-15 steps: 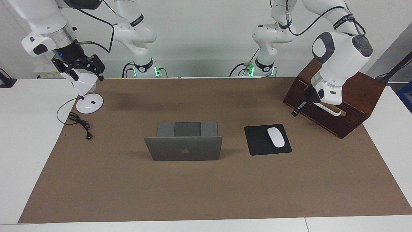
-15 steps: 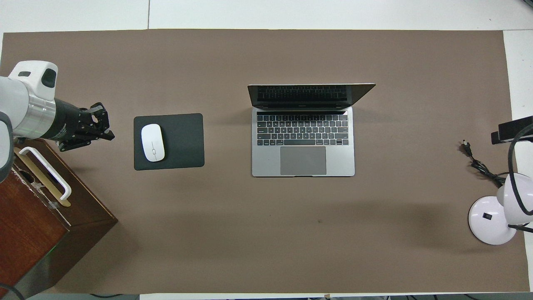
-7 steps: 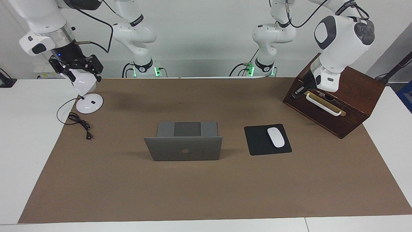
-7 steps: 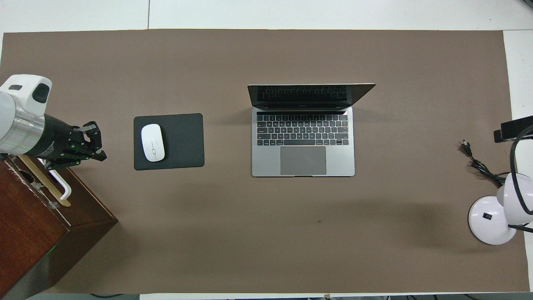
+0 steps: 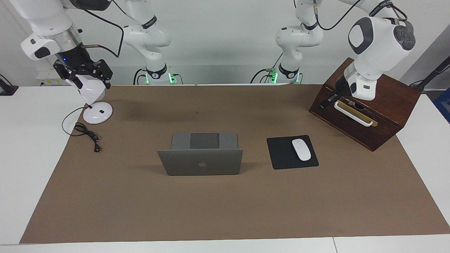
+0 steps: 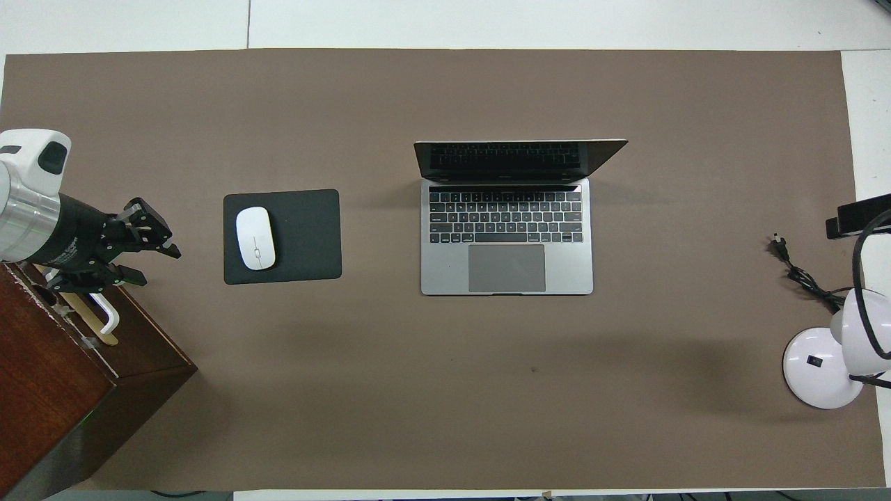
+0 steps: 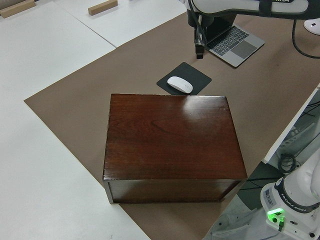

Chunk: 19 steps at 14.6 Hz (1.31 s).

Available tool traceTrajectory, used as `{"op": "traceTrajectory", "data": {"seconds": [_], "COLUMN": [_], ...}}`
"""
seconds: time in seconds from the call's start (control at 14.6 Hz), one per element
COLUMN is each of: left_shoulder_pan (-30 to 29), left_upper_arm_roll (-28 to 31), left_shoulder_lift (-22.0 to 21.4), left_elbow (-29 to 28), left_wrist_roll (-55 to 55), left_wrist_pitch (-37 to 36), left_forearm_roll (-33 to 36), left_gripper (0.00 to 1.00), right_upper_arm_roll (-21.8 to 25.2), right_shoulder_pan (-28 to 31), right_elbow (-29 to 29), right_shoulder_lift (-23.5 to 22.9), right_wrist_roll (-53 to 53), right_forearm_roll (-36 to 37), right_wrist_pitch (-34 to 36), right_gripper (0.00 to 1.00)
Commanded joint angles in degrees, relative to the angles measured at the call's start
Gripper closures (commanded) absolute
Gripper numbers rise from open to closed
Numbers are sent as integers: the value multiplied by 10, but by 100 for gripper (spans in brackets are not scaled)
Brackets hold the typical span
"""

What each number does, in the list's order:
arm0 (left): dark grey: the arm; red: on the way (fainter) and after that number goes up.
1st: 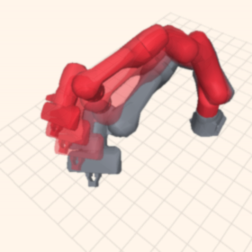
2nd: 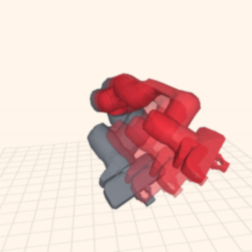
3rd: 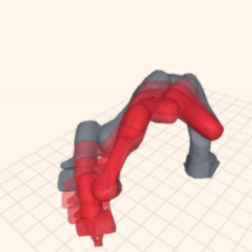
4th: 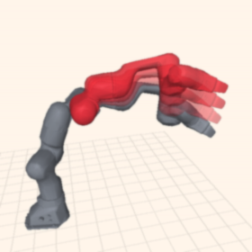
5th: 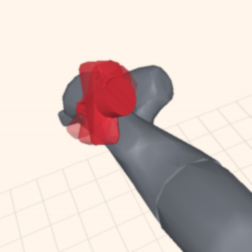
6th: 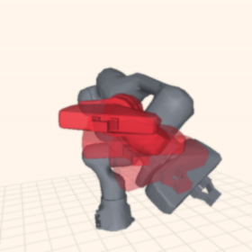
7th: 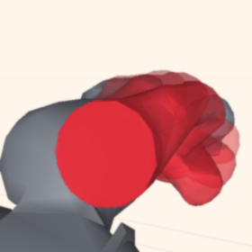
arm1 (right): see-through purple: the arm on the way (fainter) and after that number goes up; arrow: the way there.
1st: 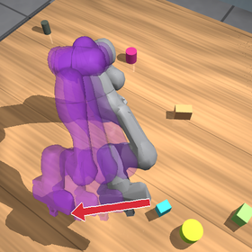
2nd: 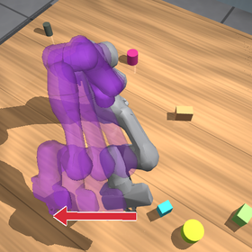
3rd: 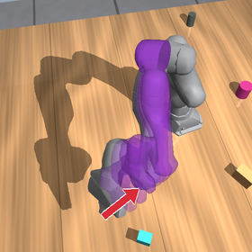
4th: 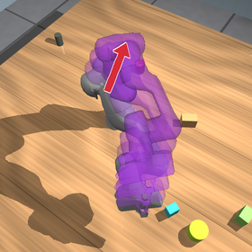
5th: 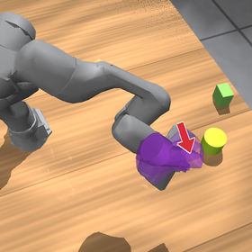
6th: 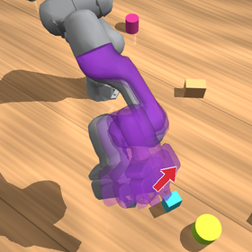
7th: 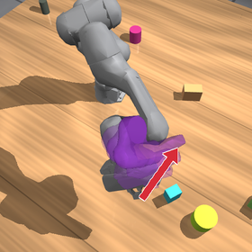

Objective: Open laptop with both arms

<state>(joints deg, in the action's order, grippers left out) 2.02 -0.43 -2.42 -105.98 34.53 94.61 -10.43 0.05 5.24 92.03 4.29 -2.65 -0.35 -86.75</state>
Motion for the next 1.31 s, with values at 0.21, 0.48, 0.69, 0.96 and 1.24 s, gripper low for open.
{"op": "traceTrajectory", "data": {"seconds": [0.21, 0.48, 0.69, 0.96, 1.24], "left_shoulder_pan": [25, 26, 29, 38, 39], "left_upper_arm_roll": [12, 25, 24, 24, 19], "left_shoulder_lift": [17, 29, 29, 29, 22], "left_elbow": [13, 39, 41, 44, 40], "left_wrist_roll": [-113, -163, -163, -164, -166], "left_wrist_pitch": [34, 23, -5, -20, -44], "left_forearm_roll": [32, 34, 34, 34, 35], "left_gripper": [0, 0, 0, 0, 0], "right_upper_arm_roll": [-11, -12, -12, -12, -12], "right_shoulder_pan": [13, 13, 13, 13, 13], "right_elbow": [17, 17, 17, 16, 16], "right_shoulder_lift": [16, 16, 16, 16, 16], "right_wrist_roll": [9, 8, 8, 9, 9], "right_forearm_roll": [5, 4, 3, 3, 2], "right_wrist_pitch": [1, 5, 6, 6, 5], "right_gripper": [0, 0, 0, 0, 0]}}
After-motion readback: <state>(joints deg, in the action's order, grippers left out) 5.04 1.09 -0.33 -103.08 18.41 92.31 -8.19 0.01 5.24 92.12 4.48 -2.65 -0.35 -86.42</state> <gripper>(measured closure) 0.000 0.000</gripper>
